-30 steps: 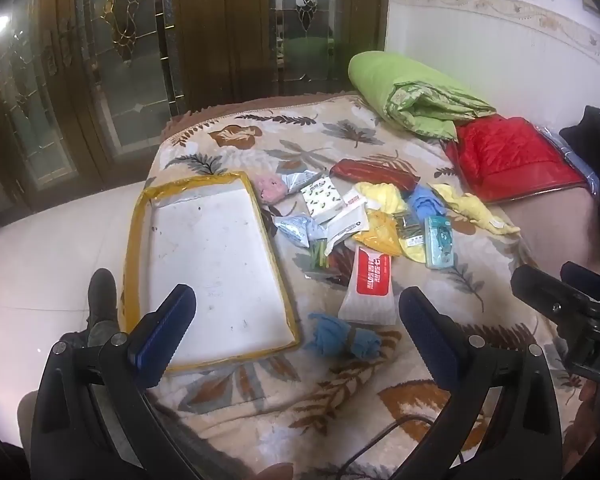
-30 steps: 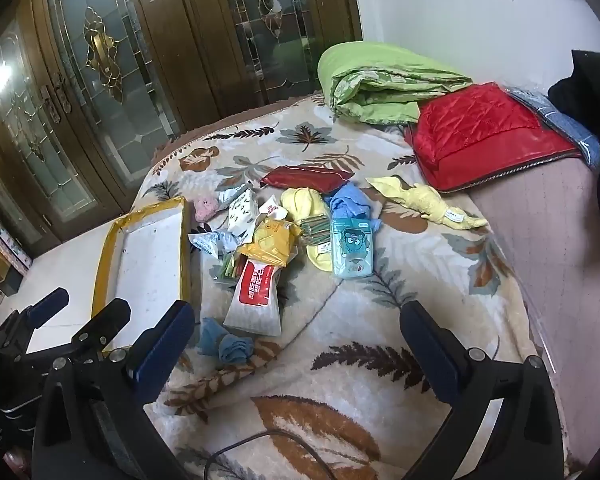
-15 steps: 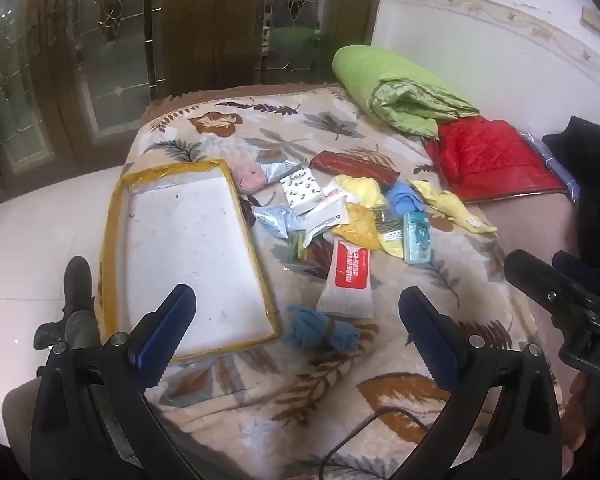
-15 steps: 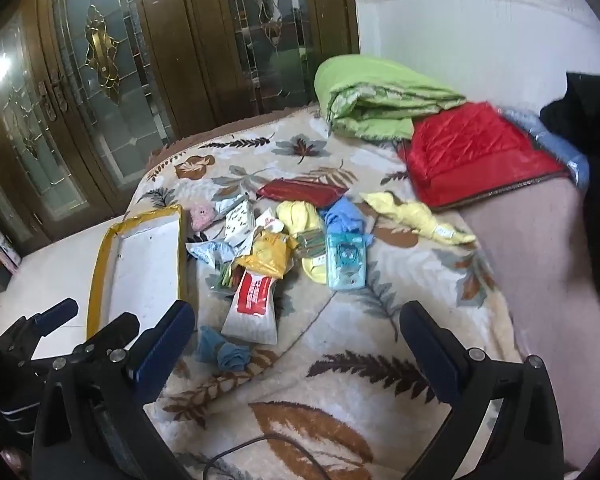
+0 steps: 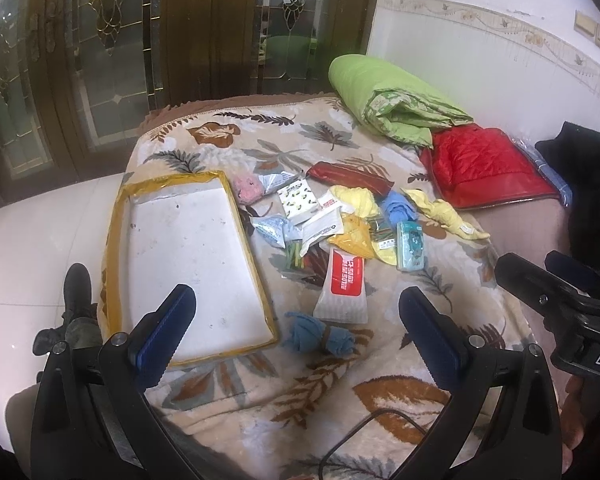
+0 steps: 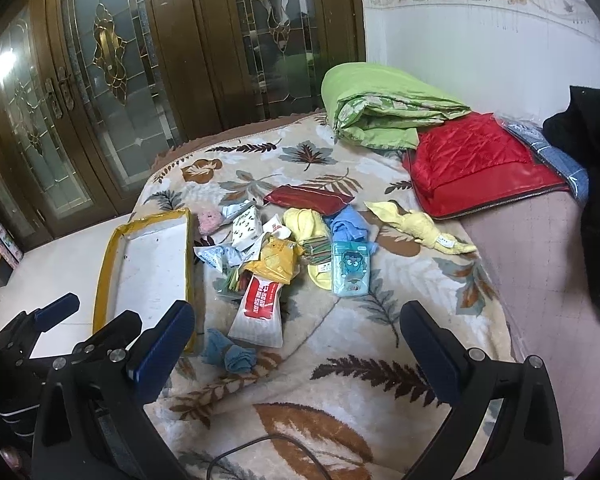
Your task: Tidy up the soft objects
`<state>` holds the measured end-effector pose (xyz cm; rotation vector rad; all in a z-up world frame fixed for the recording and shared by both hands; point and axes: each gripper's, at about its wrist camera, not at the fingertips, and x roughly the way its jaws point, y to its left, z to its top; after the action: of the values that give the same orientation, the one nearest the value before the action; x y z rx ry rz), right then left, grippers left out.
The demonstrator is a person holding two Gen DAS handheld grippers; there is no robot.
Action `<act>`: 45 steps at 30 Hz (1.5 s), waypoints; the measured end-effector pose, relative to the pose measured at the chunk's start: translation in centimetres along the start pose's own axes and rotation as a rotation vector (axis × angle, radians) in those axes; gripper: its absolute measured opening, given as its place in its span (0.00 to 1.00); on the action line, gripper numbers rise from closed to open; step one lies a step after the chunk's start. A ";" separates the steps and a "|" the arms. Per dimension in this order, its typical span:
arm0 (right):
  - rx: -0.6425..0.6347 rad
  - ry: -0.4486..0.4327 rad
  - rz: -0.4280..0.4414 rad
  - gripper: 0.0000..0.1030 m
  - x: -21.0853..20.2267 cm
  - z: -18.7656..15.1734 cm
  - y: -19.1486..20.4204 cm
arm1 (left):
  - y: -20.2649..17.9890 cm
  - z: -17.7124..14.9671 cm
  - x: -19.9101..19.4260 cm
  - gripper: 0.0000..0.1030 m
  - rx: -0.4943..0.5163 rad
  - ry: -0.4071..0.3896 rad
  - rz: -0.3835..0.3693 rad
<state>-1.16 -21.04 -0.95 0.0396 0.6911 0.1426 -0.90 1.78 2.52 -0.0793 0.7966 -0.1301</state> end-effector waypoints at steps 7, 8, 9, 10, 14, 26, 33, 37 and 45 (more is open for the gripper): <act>-0.007 -0.003 -0.003 0.99 -0.1 0.0 0.0 | 0.0 0.3 0.1 1.00 -0.003 0.002 -0.002; -0.008 -0.004 -0.008 1.00 -0.1 0.0 0.0 | 0.0 0.3 0.1 1.00 -0.001 0.001 0.001; -0.008 -0.003 -0.009 1.00 -0.1 0.0 -0.1 | 0.1 0.3 0.1 1.00 -0.002 0.000 -0.001; -0.007 -0.002 -0.004 1.00 0.0 0.0 -0.1 | 0.1 0.3 0.2 1.00 -0.004 0.000 -0.002; -0.005 -0.001 -0.002 0.99 0.1 0.1 -0.5 | 0.1 0.2 0.2 1.00 -0.005 0.008 0.000; -0.006 0.010 -0.004 0.99 0.8 0.5 -0.6 | 0.6 -0.1 1.4 1.00 -0.009 0.030 -0.003; -0.016 0.003 -0.011 0.99 0.9 1.2 -0.1 | 0.8 0.5 2.0 1.00 0.002 0.035 -0.034; -0.023 0.004 -0.015 0.99 1.2 1.4 0.0 | 1.0 0.7 2.5 1.00 -0.002 0.043 -0.039; -0.032 0.008 -0.006 0.99 1.8 1.5 0.3 | 1.5 0.6 3.4 1.00 -0.005 0.050 -0.053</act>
<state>1.17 -20.49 -0.95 0.0064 0.6962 0.1480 2.01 2.74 0.33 -0.1027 0.8450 -0.1808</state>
